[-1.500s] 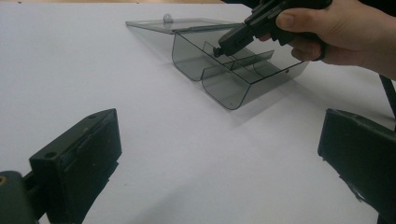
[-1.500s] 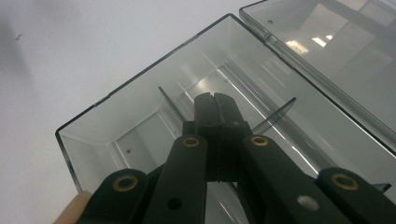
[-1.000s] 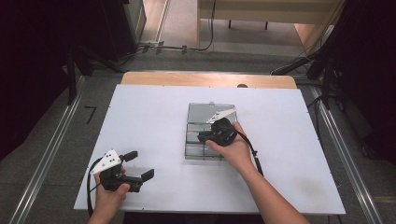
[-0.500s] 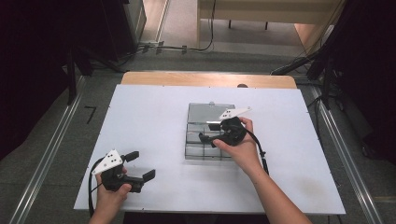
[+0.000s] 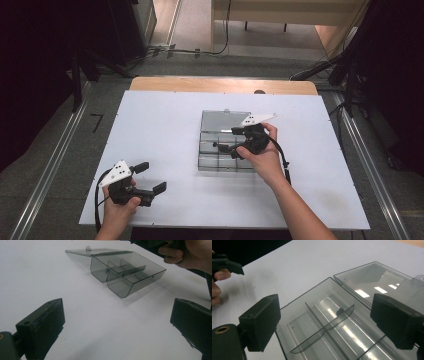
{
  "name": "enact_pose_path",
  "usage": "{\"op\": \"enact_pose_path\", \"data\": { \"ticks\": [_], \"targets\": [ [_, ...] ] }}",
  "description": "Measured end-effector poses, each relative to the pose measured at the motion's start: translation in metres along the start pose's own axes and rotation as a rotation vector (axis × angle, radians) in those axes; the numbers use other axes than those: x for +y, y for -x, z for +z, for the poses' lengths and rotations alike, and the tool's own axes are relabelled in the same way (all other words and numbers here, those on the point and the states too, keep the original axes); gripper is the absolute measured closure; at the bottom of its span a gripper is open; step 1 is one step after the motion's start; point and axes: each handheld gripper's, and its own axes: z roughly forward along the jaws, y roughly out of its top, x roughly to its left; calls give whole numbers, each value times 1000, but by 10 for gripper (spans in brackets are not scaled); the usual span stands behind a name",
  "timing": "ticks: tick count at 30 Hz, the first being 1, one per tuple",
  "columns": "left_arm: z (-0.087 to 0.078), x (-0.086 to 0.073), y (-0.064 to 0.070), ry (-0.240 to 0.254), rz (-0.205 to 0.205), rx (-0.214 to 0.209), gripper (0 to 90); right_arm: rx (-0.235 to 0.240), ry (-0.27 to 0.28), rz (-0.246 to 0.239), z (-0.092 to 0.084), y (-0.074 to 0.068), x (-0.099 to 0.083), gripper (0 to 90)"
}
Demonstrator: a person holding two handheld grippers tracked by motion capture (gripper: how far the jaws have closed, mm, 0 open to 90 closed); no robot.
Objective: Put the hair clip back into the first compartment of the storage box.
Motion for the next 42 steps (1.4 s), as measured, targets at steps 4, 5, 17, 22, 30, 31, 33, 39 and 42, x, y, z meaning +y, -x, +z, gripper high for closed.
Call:
{"op": "enact_pose_path", "data": {
  "ticks": [4,5,17,22,30,31,33,39,42],
  "targets": [
    [0,0,0,0,0,0,0,0,13,8,-2,3,0,13],
    [0,0,0,0,-1,0,0,-4,14,12,-3,4,0,12],
    [1,-1,-1,-2,-9,1,0,-31,53,59,-14,24,1,0],
    [1,-1,-1,2,-14,-3,0,-68,65,81,-18,35,0,0],
    [3,0,0,-3,-9,-6,0,-86,87,113,-26,51,0,0],
    [3,0,0,0,-13,-9,0,-93,87,117,-27,53,0,0],
    [2,0,1,1,-20,-9,0,-101,90,127,-29,57,0,0],
    [5,0,3,-4,-16,-19,0,-134,88,146,-32,72,2,0],
    [8,1,5,-6,-14,-26,0,-136,102,169,-33,79,1,0]
  ]
}}
